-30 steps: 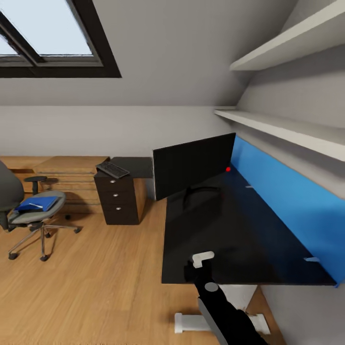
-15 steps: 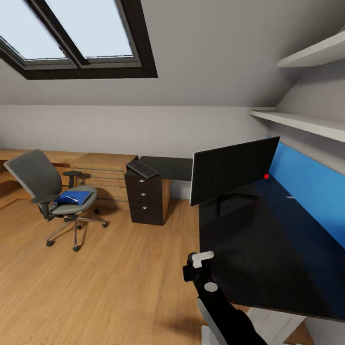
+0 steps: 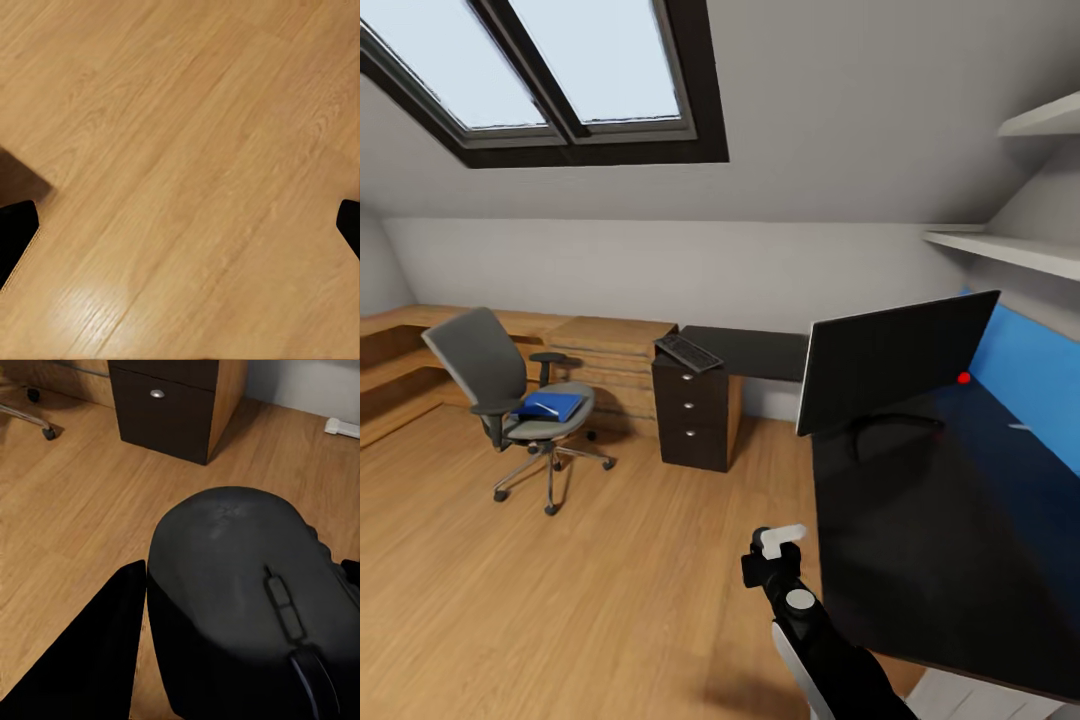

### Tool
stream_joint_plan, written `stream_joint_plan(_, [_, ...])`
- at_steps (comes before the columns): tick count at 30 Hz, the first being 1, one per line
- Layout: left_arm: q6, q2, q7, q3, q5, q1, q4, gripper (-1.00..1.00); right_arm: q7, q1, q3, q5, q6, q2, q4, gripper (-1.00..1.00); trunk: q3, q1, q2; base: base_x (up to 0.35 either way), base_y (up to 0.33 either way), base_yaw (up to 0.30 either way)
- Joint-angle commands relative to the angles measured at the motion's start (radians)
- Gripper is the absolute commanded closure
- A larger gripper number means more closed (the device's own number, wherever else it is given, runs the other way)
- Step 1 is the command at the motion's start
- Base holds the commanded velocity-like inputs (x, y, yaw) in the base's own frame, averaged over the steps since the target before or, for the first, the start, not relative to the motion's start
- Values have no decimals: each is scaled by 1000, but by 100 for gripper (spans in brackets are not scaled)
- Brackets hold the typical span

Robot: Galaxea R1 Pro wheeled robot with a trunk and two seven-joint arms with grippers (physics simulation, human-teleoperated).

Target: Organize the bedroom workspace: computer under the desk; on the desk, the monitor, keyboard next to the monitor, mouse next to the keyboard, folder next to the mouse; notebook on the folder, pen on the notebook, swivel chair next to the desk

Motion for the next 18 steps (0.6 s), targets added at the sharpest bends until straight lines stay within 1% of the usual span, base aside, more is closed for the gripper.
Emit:
stream_joint_plan(1, [-4,0,1,-3,9,-1,1,-100,-7,-1,3,-10,3,0,-1,100,-1,0,-1,116,270,6])
stream_joint_plan(18, [-5,0,1,-3,9,-1,1,-100,-5,1,0,-8,2,-3,0,100,-1,0,-1,126,276,1])
